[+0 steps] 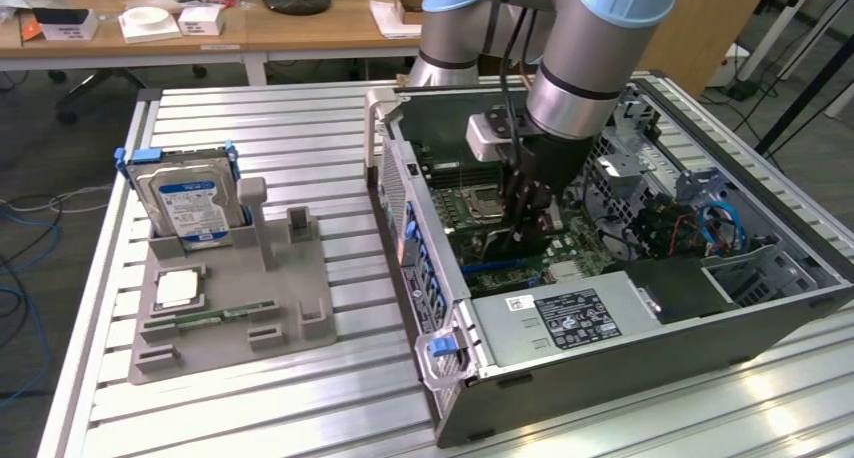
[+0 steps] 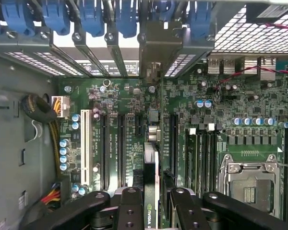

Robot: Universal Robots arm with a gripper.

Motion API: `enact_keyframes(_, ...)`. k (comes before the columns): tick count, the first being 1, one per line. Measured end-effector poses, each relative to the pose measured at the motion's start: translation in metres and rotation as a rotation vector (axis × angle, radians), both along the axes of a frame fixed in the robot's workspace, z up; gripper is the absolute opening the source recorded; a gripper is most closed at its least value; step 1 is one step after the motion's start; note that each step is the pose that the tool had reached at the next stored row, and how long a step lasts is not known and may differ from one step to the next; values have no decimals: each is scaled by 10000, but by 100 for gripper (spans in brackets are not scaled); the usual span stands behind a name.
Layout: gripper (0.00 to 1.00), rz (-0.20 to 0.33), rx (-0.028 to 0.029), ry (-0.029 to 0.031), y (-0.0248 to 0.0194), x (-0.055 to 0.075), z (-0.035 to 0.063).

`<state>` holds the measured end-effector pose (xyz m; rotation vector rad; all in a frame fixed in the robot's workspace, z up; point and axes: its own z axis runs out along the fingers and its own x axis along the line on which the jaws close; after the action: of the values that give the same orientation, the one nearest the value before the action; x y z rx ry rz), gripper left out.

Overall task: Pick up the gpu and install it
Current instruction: 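Insert the gpu into the slot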

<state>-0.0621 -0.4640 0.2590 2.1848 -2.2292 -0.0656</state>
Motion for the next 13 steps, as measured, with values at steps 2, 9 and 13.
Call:
enact_keyframes(2, 27, 2, 0, 0, 0, -2, -12)
enact_keyframes(9, 27, 2, -8, 2, 0, -13, -57)
enact_keyframes(13, 27, 0, 4, -2, 1, -14, -65)
